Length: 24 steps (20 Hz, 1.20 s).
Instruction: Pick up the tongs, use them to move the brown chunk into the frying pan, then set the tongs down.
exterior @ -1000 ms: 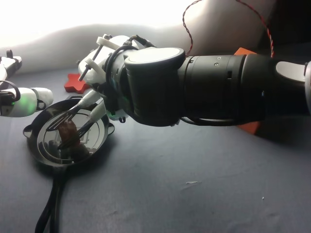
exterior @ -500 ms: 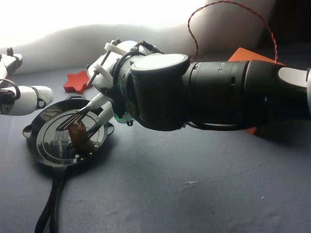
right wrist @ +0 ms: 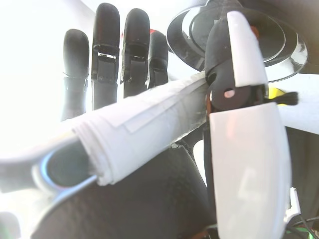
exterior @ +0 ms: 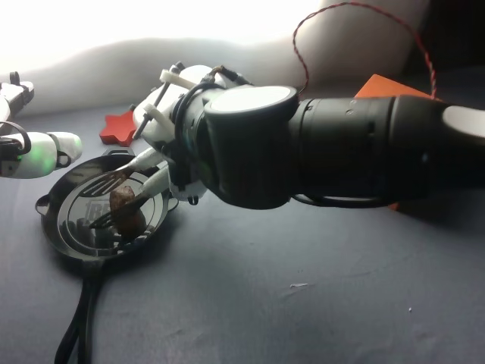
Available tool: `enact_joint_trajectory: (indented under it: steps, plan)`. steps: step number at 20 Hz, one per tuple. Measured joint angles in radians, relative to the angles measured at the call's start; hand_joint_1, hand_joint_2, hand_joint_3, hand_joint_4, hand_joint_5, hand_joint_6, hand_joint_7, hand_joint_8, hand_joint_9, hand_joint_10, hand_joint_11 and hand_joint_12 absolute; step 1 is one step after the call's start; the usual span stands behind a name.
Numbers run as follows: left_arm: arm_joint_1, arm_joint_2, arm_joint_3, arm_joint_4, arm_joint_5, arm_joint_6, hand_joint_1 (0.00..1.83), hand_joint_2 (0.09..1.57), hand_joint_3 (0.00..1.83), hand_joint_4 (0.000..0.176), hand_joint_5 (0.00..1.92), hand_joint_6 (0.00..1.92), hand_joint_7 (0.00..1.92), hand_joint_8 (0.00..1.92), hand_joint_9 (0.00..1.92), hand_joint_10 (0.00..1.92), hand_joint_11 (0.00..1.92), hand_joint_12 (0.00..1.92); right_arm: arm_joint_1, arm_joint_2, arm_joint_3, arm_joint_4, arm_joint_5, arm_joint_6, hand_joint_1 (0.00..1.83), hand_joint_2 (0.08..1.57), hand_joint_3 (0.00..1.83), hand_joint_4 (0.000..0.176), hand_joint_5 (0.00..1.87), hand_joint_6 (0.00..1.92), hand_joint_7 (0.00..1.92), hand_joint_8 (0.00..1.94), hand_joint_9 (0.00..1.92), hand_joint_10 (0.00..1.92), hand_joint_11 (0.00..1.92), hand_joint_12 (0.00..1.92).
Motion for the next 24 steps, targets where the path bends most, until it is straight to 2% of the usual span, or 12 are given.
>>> enact_joint_trajectory:
  steps: [4,6,9,10,12,15,18,24]
  plan:
    - [0.000,0.000,0.000,0.000,0.000,0.000,0.00,1.27,0.00,0.020,0.02,0.00,0.02,0.00,0.03,0.01,0.01,0.01,0.035,0.060,-0.076,-0.013,-0.003,0.001,0.91,1.17,0.00,0.000,0.76,0.10,0.92,0.00,0.76,0.35,0.23,1.41]
    - [0.000,0.000,-0.005,0.000,0.000,0.000,0.00,1.27,0.00,0.022,0.01,0.00,0.03,0.01,0.03,0.00,0.00,0.00,0.031,0.158,-0.181,-0.007,-0.005,-0.015,0.91,1.17,0.00,0.000,0.75,0.10,0.92,0.00,0.77,0.35,0.23,1.41]
    - [-0.002,0.000,-0.005,-0.002,-0.002,-0.001,0.00,1.28,0.00,0.019,0.02,0.00,0.03,0.00,0.02,0.00,0.00,0.00,-0.013,0.251,-0.283,-0.071,0.031,-0.041,0.92,1.17,0.00,0.000,0.76,0.10,0.92,0.00,0.76,0.35,0.22,1.41]
    - [-0.002,0.001,-0.005,-0.002,-0.002,0.000,0.00,1.28,0.00,0.019,0.02,0.00,0.03,0.00,0.02,0.00,0.00,0.00,-0.049,0.298,-0.338,-0.138,0.056,-0.032,0.92,1.17,0.00,0.000,0.76,0.10,0.92,0.00,0.76,0.35,0.22,1.41]
    - [-0.002,0.001,-0.005,-0.002,-0.002,0.000,0.00,1.28,0.00,0.020,0.05,0.01,0.06,0.01,0.05,0.01,0.03,0.02,-0.093,0.345,-0.392,-0.208,0.105,-0.002,0.94,1.16,0.00,0.000,0.79,0.11,0.95,0.01,0.78,0.36,0.24,1.42]
    - [-0.015,0.000,-0.025,-0.008,-0.004,0.001,0.00,1.29,0.00,0.025,0.02,0.00,0.05,0.01,0.04,0.01,0.01,0.01,-0.160,0.367,-0.412,-0.386,0.152,0.128,0.95,1.17,0.00,0.000,0.79,0.09,0.94,0.01,0.76,0.37,0.23,1.43]
    - [-0.022,-0.004,-0.044,-0.011,-0.005,0.002,0.00,1.29,0.00,0.020,0.02,0.00,0.04,0.00,0.03,0.00,0.00,0.01,-0.218,0.367,-0.416,-0.576,0.175,0.286,0.93,1.17,0.00,0.000,0.78,0.09,0.93,0.00,0.77,0.37,0.25,1.42]
    - [-0.022,-0.031,-0.095,-0.013,-0.010,0.008,0.00,1.28,0.00,0.017,0.04,0.00,0.05,0.00,0.04,0.00,0.00,0.08,-0.298,0.346,-0.406,-0.734,0.171,0.367,0.86,1.17,0.00,0.000,0.75,0.07,0.90,0.00,0.73,0.37,0.20,1.42]
